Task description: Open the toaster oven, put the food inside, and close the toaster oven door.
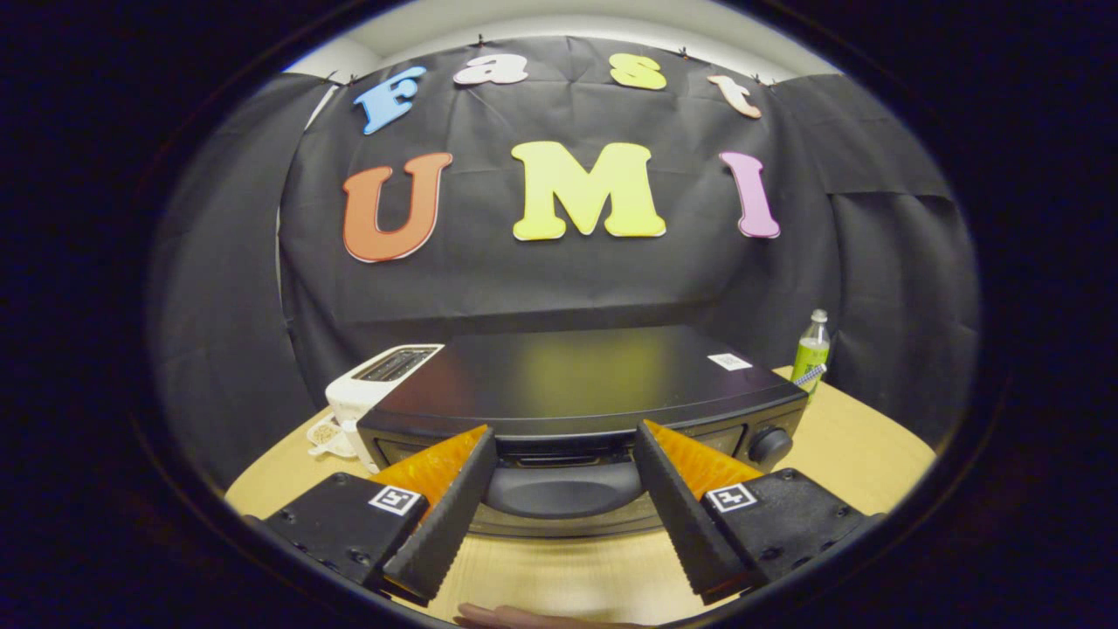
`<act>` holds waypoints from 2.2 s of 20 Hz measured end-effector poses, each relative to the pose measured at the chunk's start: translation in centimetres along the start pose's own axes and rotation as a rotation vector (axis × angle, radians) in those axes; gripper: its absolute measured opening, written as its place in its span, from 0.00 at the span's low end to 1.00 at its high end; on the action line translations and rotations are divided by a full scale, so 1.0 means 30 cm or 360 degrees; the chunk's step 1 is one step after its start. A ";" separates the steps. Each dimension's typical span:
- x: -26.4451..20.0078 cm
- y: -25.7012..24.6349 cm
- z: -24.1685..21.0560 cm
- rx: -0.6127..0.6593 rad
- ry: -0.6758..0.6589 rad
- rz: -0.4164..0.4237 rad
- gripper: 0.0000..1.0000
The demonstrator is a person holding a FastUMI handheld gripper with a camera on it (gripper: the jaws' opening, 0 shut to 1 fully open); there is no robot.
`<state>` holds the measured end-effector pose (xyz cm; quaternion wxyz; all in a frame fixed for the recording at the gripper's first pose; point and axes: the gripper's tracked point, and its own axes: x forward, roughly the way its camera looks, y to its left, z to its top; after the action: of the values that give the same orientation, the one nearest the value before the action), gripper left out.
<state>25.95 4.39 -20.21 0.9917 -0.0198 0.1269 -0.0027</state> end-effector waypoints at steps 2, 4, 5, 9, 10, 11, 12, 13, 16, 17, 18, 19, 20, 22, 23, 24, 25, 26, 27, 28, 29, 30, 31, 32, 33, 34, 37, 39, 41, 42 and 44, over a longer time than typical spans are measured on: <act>0.001 -0.004 -0.002 -0.0030 -0.0034 -0.0013 1.00; -0.005 -0.006 -0.010 -0.0007 -0.0045 -0.0010 1.00; -0.010 -0.004 -0.011 -0.0017 -0.0047 -0.0004 1.00; -0.055 -0.006 -0.037 -0.0036 -0.0063 0.0004 1.00; -0.072 -0.004 -0.049 -0.0048 -0.0042 0.0007 1.00; -0.088 -0.005 -0.059 -0.0053 -0.0018 0.0014 1.00; -0.108 -0.005 -0.078 -0.0061 0.0017 0.0027 1.00; -0.121 -0.003 -0.087 -0.0059 0.0045 0.0039 1.00; -0.166 -0.008 -0.132 -0.0017 0.0135 0.0071 1.00; -0.184 -0.007 -0.147 -0.0028 0.0166 0.0069 1.00; -0.191 -0.005 -0.161 -0.0056 0.0185 0.0061 1.00; -0.207 -0.007 -0.172 -0.0086 0.0209 0.0049 1.00; -0.221 -0.009 -0.191 -0.0106 0.0235 0.0036 1.00; -0.242 -0.013 -0.226 -0.0133 0.0296 0.0012 1.00; -0.254 -0.013 -0.242 -0.0135 0.0335 0.0004 1.00; -0.258 -0.014 -0.259 -0.0128 0.0374 -0.0004 1.00; -0.257 -0.014 -0.268 -0.0131 0.0408 -0.0005 1.00; -0.261 -0.012 -0.277 -0.0133 0.0438 -0.0005 1.00; -0.263 -0.011 -0.283 -0.0133 0.0467 -0.0005 1.00; -0.269 -0.010 -0.300 -0.0131 0.0501 -0.0006 1.00; -0.278 -0.009 -0.316 -0.0125 0.0540 -0.0006 1.00; -0.283 -0.009 -0.337 -0.0113 0.0582 -0.0007 1.00; -0.290 -0.008 -0.357 -0.0105 0.0640 -0.0007 1.00; -0.288 -0.010 -0.389 -0.0109 0.0702 -0.0003 1.00; -0.286 -0.013 -0.402 -0.0095 0.0749 -0.0002 1.00; -0.285 -0.009 -0.413 -0.0075 0.0783 -0.0002 1.00; -0.293 -0.007 -0.404 -0.0068 0.0797 0.0027 1.00; -0.304 -0.007 -0.382 -0.0066 0.0792 0.0040 1.00; -0.319 0.010 -0.351 -0.0045 0.0781 0.0075 1.00; -0.331 0.024 -0.341 -0.0028 0.0784 0.0098 1.00; -0.374 0.079 -0.330 0.0018 0.0833 0.0193 1.00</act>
<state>12.59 6.48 -27.05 0.9236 -0.0054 0.3798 0.0510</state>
